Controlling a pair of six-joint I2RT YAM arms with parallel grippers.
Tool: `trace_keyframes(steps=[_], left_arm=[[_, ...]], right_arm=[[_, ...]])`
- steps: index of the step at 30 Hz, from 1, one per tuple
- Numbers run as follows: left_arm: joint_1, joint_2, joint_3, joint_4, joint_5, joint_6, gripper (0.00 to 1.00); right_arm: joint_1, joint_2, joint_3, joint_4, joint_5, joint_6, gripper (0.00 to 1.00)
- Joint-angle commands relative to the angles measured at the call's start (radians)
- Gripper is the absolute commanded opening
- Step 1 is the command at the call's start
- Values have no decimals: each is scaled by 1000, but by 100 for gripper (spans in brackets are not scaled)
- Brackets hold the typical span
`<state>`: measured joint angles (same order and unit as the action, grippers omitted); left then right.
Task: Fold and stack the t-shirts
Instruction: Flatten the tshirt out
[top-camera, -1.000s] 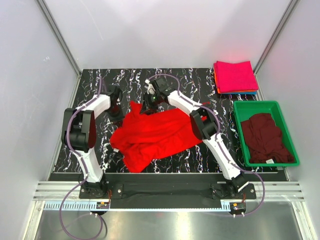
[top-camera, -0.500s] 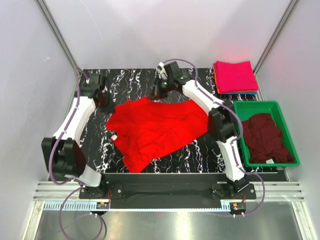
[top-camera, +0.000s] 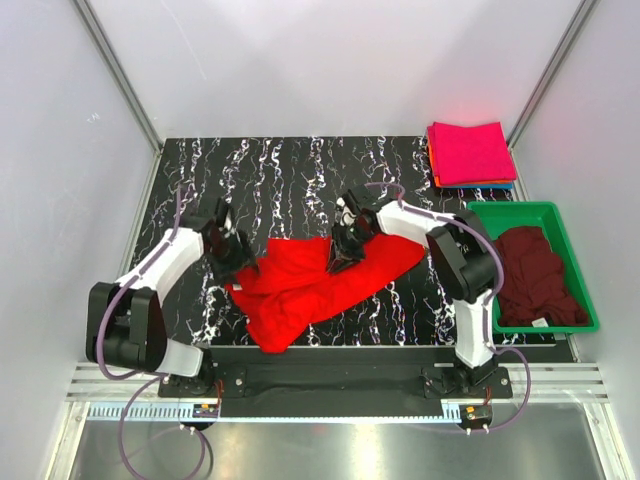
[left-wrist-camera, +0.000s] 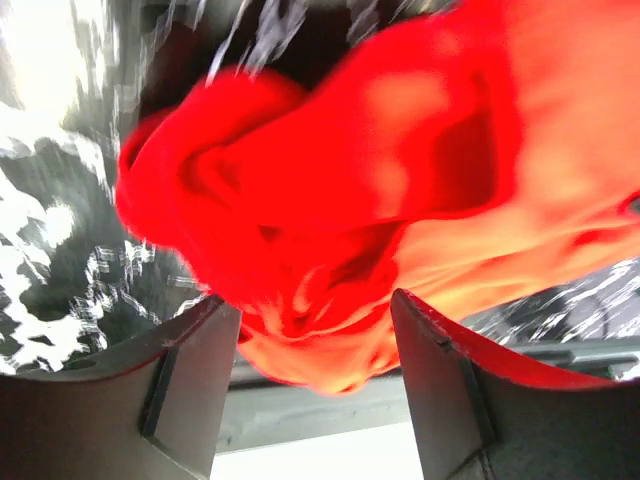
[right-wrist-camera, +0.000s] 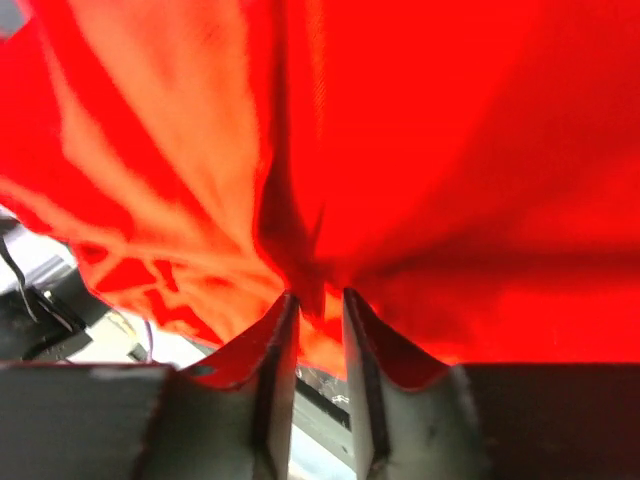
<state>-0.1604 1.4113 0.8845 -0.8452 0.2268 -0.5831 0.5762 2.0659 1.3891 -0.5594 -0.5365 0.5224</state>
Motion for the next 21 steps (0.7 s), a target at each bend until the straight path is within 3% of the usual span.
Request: trace_keyframes(steps=[1, 4, 10, 21], left_arm=[[10, 7, 146, 128, -57, 81, 66], [10, 118, 229, 237, -49, 147, 64], [12, 392, 389, 259, -29, 215, 60], [-34, 491, 389, 364, 10, 270, 59]], right_arm=[[-9, -138, 4, -23, 52, -79, 33], [-9, -179, 11, -66, 69, -108, 38], [-32, -254, 18, -134, 89, -139, 41], [-116, -336, -41, -145, 70, -179, 41]])
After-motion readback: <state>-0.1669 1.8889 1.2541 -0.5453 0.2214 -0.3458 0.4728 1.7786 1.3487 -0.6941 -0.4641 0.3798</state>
